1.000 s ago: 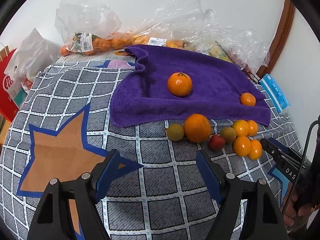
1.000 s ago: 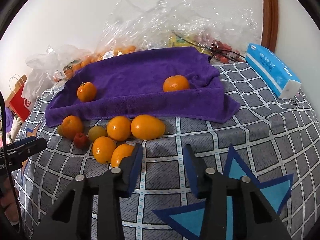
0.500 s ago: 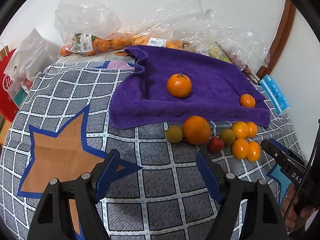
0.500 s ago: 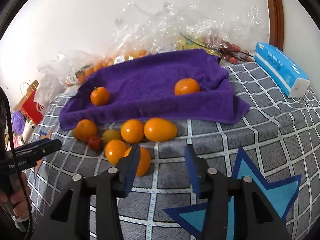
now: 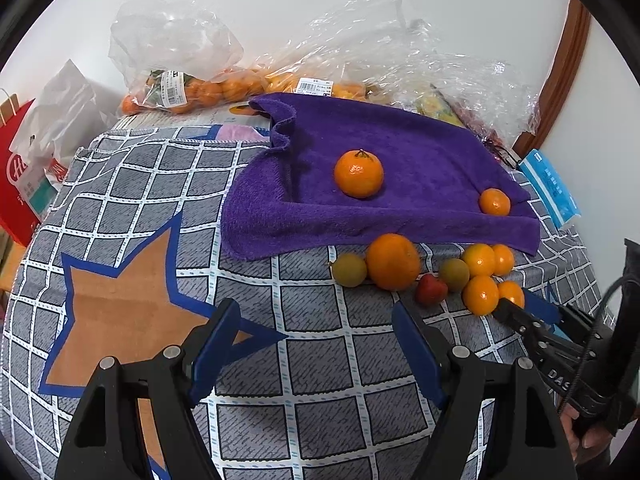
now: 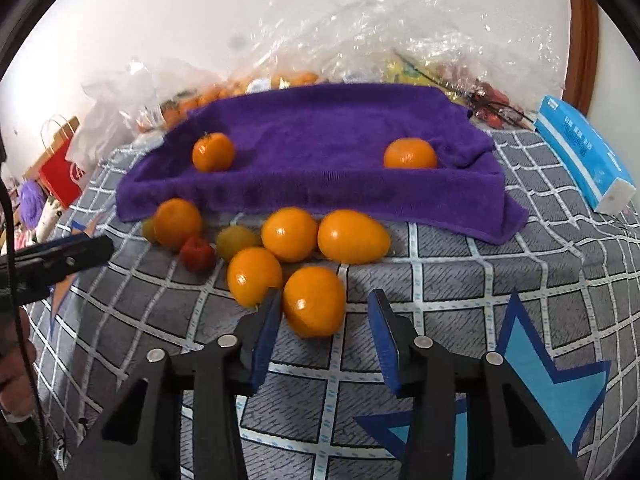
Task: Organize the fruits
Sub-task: 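Lower the right gripper onto an orange in the fruit row and close it, then grasp the small yellow-green fruit with the left gripper while the right gripper lifts its orange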
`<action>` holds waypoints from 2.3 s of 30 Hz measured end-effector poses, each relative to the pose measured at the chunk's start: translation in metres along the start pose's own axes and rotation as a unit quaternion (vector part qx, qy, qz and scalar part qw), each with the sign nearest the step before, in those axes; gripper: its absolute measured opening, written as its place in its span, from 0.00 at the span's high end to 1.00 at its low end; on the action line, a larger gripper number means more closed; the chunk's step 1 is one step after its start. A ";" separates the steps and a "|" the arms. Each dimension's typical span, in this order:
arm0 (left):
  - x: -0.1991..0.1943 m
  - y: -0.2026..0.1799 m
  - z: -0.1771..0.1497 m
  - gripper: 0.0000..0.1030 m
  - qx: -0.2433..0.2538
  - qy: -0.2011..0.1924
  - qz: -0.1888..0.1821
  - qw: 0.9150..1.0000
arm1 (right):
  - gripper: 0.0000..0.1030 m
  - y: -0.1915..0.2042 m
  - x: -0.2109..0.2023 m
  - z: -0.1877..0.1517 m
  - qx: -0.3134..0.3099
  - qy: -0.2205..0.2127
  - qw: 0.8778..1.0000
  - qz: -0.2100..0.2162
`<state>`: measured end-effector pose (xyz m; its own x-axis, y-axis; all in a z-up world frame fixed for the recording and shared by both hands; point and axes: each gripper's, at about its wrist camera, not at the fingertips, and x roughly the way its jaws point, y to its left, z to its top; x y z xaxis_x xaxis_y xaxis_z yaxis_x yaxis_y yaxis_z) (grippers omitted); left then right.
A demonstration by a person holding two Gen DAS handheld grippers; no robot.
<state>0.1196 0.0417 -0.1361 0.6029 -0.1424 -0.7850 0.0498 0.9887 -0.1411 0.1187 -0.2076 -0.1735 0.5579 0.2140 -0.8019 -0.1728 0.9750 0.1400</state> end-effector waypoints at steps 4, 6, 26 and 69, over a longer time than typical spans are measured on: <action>0.000 0.000 0.000 0.25 -0.002 -0.001 -0.001 1.000 | 0.69 -0.004 -0.005 0.002 0.006 -0.014 1.000 0.005; 0.002 -0.001 0.001 0.25 -0.004 0.000 -0.004 1.000 | 0.69 -0.005 -0.010 0.002 0.005 -0.023 1.000 0.002; 0.044 -0.020 0.015 0.62 0.023 0.022 0.005 0.999 | 0.69 -0.046 -0.017 -0.007 0.033 -0.017 0.999 -0.012; -0.027 -0.012 0.035 0.76 0.007 -0.094 -0.035 0.995 | 0.69 -0.014 -0.065 0.035 0.007 -0.089 0.995 -0.040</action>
<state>0.1304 0.0353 -0.0924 0.7364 -0.2011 -0.6460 0.1069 0.9774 -0.1824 0.1129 -0.2333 -0.1031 0.7047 0.1413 -0.6953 -0.1116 0.9898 0.0880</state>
